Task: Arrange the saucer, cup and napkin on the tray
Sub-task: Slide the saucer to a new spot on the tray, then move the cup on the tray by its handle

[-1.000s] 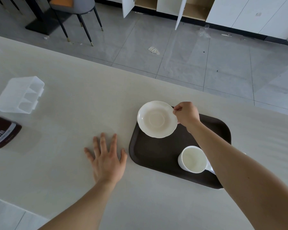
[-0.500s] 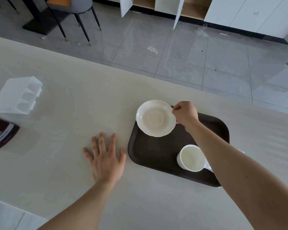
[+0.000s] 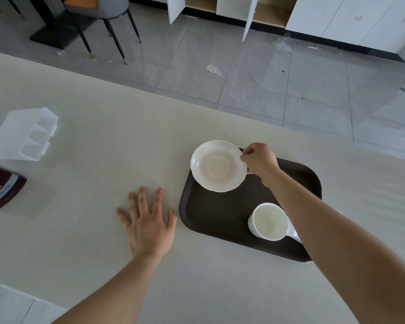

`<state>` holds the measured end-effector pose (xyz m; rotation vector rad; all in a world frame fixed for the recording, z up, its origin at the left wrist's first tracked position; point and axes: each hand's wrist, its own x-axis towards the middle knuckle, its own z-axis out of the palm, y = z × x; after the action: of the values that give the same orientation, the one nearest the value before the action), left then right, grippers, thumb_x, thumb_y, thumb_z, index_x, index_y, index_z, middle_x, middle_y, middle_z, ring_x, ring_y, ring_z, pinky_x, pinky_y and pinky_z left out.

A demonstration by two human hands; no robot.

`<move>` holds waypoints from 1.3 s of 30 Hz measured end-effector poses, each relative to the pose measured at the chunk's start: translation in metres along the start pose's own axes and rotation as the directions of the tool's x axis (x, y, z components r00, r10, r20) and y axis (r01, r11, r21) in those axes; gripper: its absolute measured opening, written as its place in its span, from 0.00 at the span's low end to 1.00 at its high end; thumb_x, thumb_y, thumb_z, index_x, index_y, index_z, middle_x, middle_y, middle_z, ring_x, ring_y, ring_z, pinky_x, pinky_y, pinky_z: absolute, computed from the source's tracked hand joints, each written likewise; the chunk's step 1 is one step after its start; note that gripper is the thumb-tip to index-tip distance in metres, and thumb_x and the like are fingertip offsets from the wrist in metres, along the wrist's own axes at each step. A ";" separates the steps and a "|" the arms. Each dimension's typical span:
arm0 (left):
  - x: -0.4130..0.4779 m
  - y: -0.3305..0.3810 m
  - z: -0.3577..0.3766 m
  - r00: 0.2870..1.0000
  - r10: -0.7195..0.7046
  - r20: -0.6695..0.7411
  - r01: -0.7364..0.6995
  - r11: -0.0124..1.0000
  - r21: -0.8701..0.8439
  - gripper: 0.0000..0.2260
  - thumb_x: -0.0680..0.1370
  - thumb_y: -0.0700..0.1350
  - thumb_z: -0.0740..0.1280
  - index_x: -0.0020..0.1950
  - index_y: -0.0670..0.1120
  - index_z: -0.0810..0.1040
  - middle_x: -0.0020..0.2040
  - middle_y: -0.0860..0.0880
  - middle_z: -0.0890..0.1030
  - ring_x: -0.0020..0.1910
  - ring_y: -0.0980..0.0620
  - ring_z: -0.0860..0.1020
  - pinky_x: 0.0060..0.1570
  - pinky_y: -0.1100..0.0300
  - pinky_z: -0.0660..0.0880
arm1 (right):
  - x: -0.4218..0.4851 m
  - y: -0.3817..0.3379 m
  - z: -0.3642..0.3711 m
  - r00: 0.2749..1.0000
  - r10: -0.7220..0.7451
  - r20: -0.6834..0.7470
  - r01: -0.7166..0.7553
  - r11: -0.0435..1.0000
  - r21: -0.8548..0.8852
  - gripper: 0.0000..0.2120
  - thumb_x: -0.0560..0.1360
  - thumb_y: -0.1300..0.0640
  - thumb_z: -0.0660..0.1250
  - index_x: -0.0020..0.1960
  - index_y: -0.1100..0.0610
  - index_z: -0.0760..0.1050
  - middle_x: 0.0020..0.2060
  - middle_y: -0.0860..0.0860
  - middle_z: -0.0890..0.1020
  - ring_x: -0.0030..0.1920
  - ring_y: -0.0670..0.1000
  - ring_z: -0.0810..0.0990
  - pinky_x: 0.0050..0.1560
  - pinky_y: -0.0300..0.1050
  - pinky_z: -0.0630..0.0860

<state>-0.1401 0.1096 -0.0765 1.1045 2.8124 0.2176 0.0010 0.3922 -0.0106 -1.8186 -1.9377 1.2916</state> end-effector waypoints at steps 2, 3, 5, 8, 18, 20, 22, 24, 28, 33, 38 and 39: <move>0.000 0.000 -0.001 1.000 0.000 -0.001 0.000 1.000 0.000 0.30 0.76 0.60 0.54 0.77 0.53 0.64 0.78 0.42 0.61 0.79 0.38 0.54 0.74 0.31 0.46 | -0.001 0.001 0.000 1.000 0.001 0.010 -0.001 1.000 0.016 0.05 0.73 0.63 0.66 0.45 0.55 0.78 0.41 0.52 0.84 0.38 0.57 0.86 0.48 0.58 0.85; 0.000 0.001 -0.001 1.000 0.000 -0.001 0.000 1.000 0.001 0.30 0.76 0.60 0.54 0.77 0.53 0.64 0.78 0.42 0.62 0.79 0.38 0.54 0.74 0.31 0.46 | -0.002 0.002 0.000 1.000 0.002 0.012 -0.002 1.000 0.026 0.04 0.73 0.62 0.66 0.44 0.54 0.78 0.41 0.52 0.84 0.38 0.56 0.86 0.48 0.58 0.85; 0.000 0.001 -0.001 1.000 0.000 -0.003 0.000 1.000 -0.005 0.30 0.76 0.60 0.54 0.77 0.53 0.64 0.78 0.42 0.62 0.79 0.38 0.54 0.74 0.31 0.47 | -0.003 0.004 -0.003 1.000 0.004 0.015 -0.005 0.998 0.056 0.04 0.73 0.61 0.67 0.44 0.54 0.78 0.41 0.52 0.84 0.37 0.56 0.87 0.48 0.57 0.85; -0.001 0.001 -0.002 1.000 0.002 -0.004 -0.003 1.000 -0.012 0.30 0.76 0.60 0.54 0.77 0.53 0.65 0.78 0.41 0.62 0.79 0.37 0.55 0.74 0.31 0.47 | -0.006 0.009 -0.011 1.000 -0.001 0.004 0.001 0.997 0.082 0.03 0.74 0.61 0.68 0.47 0.55 0.78 0.40 0.52 0.86 0.36 0.53 0.87 0.48 0.55 0.85; -0.002 0.003 -0.005 1.000 0.000 0.015 0.000 1.000 -0.017 0.31 0.75 0.60 0.52 0.77 0.52 0.64 0.79 0.40 0.61 0.79 0.36 0.54 0.73 0.30 0.47 | -0.044 0.046 -0.055 0.997 -0.040 -0.063 0.053 0.972 0.228 0.03 0.74 0.61 0.69 0.45 0.56 0.82 0.38 0.53 0.86 0.36 0.52 0.86 0.47 0.54 0.86; -0.002 0.003 -0.005 1.000 -0.004 0.021 0.004 1.000 -0.019 0.31 0.75 0.60 0.52 0.78 0.52 0.63 0.79 0.41 0.60 0.79 0.37 0.53 0.73 0.30 0.47 | -0.058 0.055 -0.067 0.993 -0.059 -0.105 0.083 0.968 0.238 0.05 0.74 0.62 0.69 0.43 0.54 0.82 0.37 0.52 0.86 0.36 0.52 0.86 0.46 0.53 0.86; -0.001 0.003 -0.004 1.000 -0.007 0.022 0.007 1.000 -0.020 0.31 0.75 0.60 0.52 0.78 0.53 0.63 0.79 0.41 0.60 0.79 0.37 0.53 0.73 0.30 0.48 | -0.076 0.066 -0.079 0.985 -0.074 -0.153 0.108 0.969 0.223 0.08 0.75 0.63 0.69 0.42 0.51 0.82 0.36 0.50 0.86 0.36 0.52 0.86 0.45 0.50 0.85; -0.001 0.002 -0.002 1.000 -0.005 0.015 0.005 1.000 -0.024 0.30 0.75 0.61 0.53 0.77 0.53 0.63 0.79 0.41 0.61 0.79 0.37 0.54 0.73 0.30 0.48 | -0.096 0.080 -0.090 0.980 -0.076 -0.183 0.111 0.976 0.189 0.11 0.75 0.64 0.68 0.43 0.48 0.82 0.36 0.46 0.86 0.35 0.49 0.86 0.44 0.46 0.83; -0.001 0.002 0.000 1.000 -0.007 0.003 0.007 1.000 -0.022 0.30 0.75 0.61 0.53 0.77 0.53 0.64 0.79 0.41 0.61 0.79 0.37 0.54 0.73 0.30 0.47 | -0.134 0.103 -0.099 0.979 -0.107 -0.174 0.119 0.991 0.060 0.18 0.75 0.68 0.62 0.44 0.46 0.82 0.37 0.40 0.86 0.33 0.44 0.84 0.39 0.31 0.76; -0.001 0.000 0.001 1.000 0.001 -0.004 -0.001 1.000 -0.022 0.30 0.75 0.61 0.53 0.77 0.53 0.64 0.78 0.40 0.61 0.78 0.36 0.54 0.72 0.29 0.48 | -0.159 0.121 -0.089 0.989 -0.107 -0.102 0.119 0.985 0.124 0.14 0.78 0.63 0.66 0.42 0.48 0.84 0.40 0.47 0.86 0.35 0.49 0.85 0.41 0.40 0.80; -0.001 0.001 0.000 1.000 0.000 -0.016 0.000 1.000 -0.028 0.30 0.75 0.61 0.53 0.77 0.53 0.64 0.78 0.40 0.61 0.78 0.36 0.55 0.72 0.29 0.48 | -0.168 0.132 -0.082 0.993 -0.114 -0.027 0.114 0.993 0.001 0.11 0.75 0.58 0.70 0.43 0.41 0.82 0.38 0.45 0.85 0.37 0.43 0.83 0.39 0.37 0.73; -0.001 0.000 0.000 1.000 0.002 -0.018 -0.003 0.999 -0.032 0.30 0.75 0.60 0.53 0.76 0.53 0.64 0.78 0.40 0.61 0.78 0.36 0.55 0.72 0.29 0.48 | -0.169 0.133 -0.081 0.992 -0.126 -0.022 0.125 0.991 -0.038 0.11 0.75 0.58 0.72 0.44 0.41 0.81 0.38 0.44 0.84 0.39 0.41 0.82 0.39 0.36 0.72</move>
<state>-0.1389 0.1092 -0.0768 1.1045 2.8128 0.2730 0.1889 0.2625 0.0166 -1.6896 -2.0400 1.1970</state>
